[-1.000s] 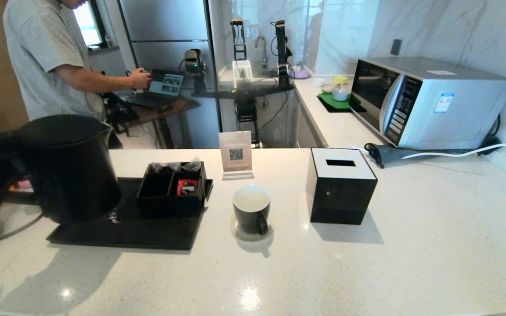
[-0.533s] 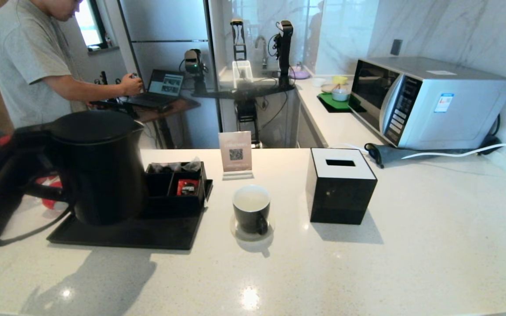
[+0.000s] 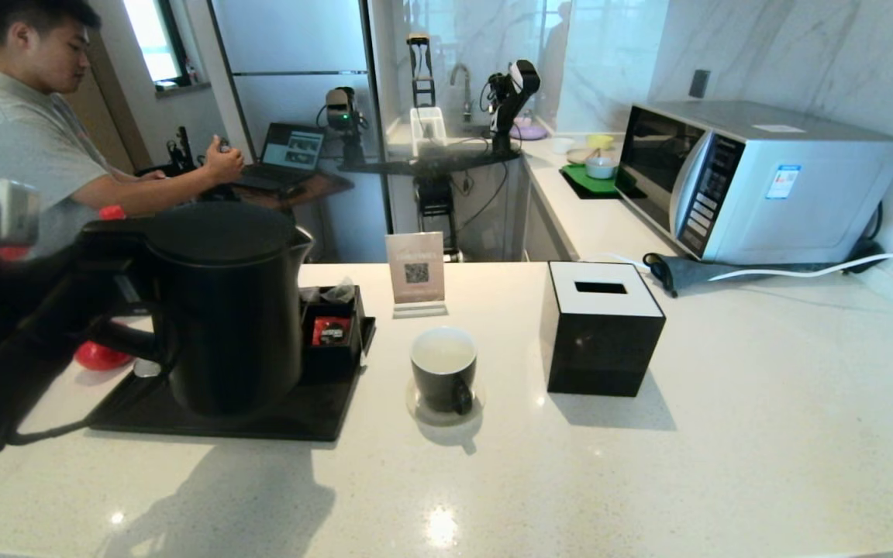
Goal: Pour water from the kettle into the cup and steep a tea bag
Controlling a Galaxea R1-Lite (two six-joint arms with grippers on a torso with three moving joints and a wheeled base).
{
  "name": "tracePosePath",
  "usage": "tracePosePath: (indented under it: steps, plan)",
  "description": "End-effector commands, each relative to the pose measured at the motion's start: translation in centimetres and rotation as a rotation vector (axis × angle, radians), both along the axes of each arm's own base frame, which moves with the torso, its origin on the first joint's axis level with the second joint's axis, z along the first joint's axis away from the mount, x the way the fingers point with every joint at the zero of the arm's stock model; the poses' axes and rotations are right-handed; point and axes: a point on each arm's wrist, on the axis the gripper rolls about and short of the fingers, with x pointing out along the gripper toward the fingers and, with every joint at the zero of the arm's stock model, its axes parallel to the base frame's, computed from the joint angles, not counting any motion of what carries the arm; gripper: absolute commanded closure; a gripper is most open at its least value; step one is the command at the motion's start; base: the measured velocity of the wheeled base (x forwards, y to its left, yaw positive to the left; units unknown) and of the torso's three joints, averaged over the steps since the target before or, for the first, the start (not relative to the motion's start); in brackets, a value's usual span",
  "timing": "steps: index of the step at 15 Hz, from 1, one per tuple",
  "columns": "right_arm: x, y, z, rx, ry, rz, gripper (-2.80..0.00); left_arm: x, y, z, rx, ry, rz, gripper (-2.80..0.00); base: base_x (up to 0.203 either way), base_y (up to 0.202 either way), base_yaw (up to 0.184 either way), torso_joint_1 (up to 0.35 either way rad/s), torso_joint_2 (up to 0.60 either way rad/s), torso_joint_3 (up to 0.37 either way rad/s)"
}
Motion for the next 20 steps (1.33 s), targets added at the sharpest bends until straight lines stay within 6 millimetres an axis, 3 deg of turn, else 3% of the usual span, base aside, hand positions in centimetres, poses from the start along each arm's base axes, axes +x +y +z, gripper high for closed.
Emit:
tracePosePath:
  steps: [1, 11, 20]
  plan:
    - [0.0, 0.0, 0.0, -0.001, 0.0, 0.0, 0.0, 0.0, -1.3, 0.1, 0.019, -0.002, -0.052, 0.0, 0.0, 0.0, 0.0, 0.0, 0.0, 0.0]
    - [0.0, 0.0, 0.0, -0.001, 0.0, 0.0, 0.0, 0.5, -5.0, -0.1, 0.115, 0.083, -0.188, 0.0, 0.0, 0.0, 0.0, 0.0, 0.0, 0.0]
    - [0.0, 0.0, 0.0, -0.001, 0.0, 0.0, 0.0, 1.7, -5.4, -1.0, 0.161, 0.168, -0.189, 0.0, 0.0, 0.0, 0.0, 0.0, 0.0, 0.0]
